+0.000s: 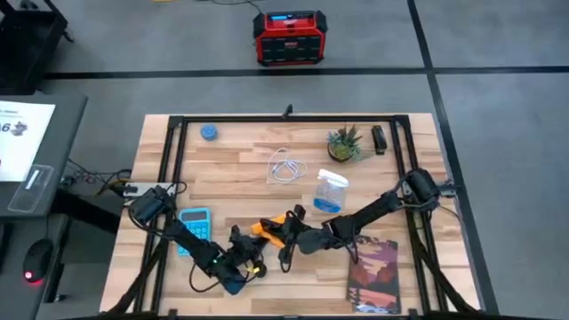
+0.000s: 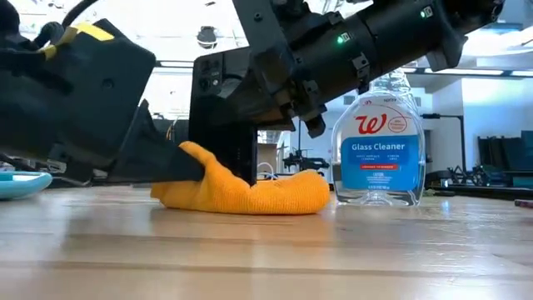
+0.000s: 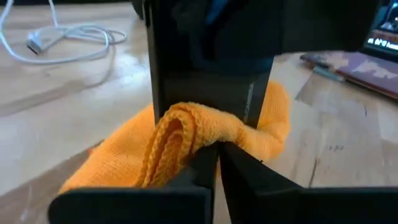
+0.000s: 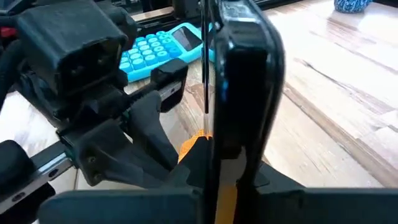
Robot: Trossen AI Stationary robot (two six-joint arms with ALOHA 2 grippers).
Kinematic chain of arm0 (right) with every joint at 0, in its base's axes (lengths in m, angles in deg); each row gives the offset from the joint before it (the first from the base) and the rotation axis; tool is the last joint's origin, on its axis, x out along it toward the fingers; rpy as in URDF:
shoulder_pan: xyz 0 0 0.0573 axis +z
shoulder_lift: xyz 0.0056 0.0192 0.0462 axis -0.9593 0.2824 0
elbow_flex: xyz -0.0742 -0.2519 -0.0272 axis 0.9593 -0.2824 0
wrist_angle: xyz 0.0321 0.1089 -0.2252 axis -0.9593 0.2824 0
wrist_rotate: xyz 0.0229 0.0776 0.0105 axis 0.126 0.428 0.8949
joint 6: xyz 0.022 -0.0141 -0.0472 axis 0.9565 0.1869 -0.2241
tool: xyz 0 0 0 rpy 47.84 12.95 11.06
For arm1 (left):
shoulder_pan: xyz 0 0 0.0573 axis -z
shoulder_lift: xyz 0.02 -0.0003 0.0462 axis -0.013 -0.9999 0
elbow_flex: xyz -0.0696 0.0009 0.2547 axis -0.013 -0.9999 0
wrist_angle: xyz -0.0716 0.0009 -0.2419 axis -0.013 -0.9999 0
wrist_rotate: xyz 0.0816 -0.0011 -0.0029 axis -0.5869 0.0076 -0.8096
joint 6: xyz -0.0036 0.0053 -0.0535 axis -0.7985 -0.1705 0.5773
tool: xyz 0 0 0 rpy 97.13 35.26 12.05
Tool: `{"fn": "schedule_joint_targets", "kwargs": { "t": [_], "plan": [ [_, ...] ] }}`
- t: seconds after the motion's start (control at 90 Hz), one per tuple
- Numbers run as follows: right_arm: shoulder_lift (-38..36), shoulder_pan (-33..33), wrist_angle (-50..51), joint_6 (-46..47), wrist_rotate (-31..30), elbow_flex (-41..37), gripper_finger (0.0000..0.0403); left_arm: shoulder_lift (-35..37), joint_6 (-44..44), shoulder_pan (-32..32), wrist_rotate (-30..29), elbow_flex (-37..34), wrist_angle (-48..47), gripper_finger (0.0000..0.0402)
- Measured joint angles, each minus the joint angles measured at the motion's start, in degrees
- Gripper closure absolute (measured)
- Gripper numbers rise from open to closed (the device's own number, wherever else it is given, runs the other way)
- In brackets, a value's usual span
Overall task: Apply microfiber cloth
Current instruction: Wipe the black cellphone using microfiber cloth
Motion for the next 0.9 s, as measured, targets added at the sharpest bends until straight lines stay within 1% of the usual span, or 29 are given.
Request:
{"fn": "schedule_joint_targets", "kwargs": {
  "t": [0.278,0.511,0.667,0.711,0.789,0.9],
  "plan": [
    [0.1,0.1,-0.8,3.0,0.2,-0.1,0.039,0.3,1.5,-2.2,1.9,0.1,-1.2,0.0401],
    [0.1,0.1,-1.2,2.8,0.2,-0.1,0.039,0.3,-2.9,-4.1,3.6,1.9,-1.5,0.0401],
    [0.1,0.0,-1.5,2.8,0.2,-0.1,0.039,0.3,-3.4,-5.2,6.1,2.2,-1.6,0.0401],
    [0.1,0.0,-1.6,2.8,0.2,-0.1,0.039,0.4,-2.1,-5.7,7.7,2.3,-2.6,0.0401],
    [0.2,0.0,-1.6,2.7,0.2,-0.1,0.039,0.6,2.7,-6.3,10.5,2.5,-6.2,0.0401],
    [0.2,0.0,-1.6,2.8,0.2,-0.1,0.039,0.5,9.4,-6.1,10.3,2.6,-11.3,0.0401]
  ]
}}
